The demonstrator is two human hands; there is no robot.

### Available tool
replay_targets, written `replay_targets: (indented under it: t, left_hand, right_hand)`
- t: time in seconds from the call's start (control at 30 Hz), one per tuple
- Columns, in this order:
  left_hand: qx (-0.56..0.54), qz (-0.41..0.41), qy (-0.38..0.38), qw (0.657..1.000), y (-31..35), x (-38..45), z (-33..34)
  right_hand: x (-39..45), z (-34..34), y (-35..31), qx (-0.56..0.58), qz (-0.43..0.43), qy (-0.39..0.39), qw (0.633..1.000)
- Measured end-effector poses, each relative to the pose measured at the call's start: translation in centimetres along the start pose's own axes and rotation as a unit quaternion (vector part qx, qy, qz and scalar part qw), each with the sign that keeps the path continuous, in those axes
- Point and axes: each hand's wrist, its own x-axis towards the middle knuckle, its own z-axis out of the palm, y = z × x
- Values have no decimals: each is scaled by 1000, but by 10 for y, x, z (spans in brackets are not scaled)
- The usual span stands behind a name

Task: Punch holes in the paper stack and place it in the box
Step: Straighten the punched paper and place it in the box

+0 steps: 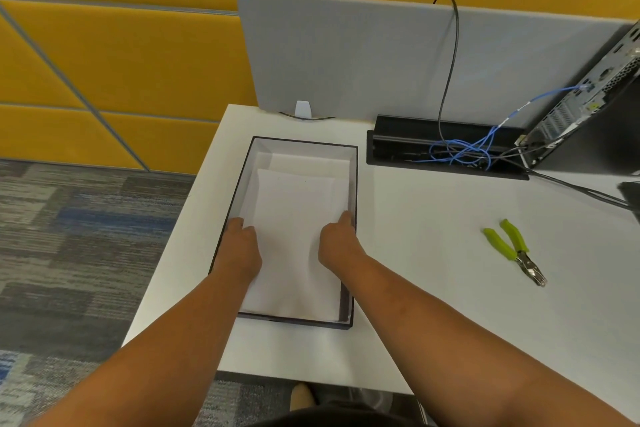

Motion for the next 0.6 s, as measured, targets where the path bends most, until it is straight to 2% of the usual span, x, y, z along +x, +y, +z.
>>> replay_targets:
  t: [0.13, 0.2, 0.33, 0.43, 0.6]
  left_hand:
    - [25, -10, 7, 1000, 7, -3, -1]
    - [20, 1, 36, 999, 8, -2, -2]
    - [-29, 39, 49, 998, 20, 1, -9]
    - [-77, 62, 51, 994, 32, 1, -11]
    - [-95, 90, 69, 989, 58, -1, -16]
  right_hand:
    - [-6, -3, 0, 91, 26, 11, 995]
    - [-7, -1, 3, 187, 39, 21, 981]
    - [-15, 1, 13, 434, 40, 107, 894]
    - [-24, 0, 23, 481, 59, 150, 862]
    - [-39, 1, 39, 505, 79, 194, 838]
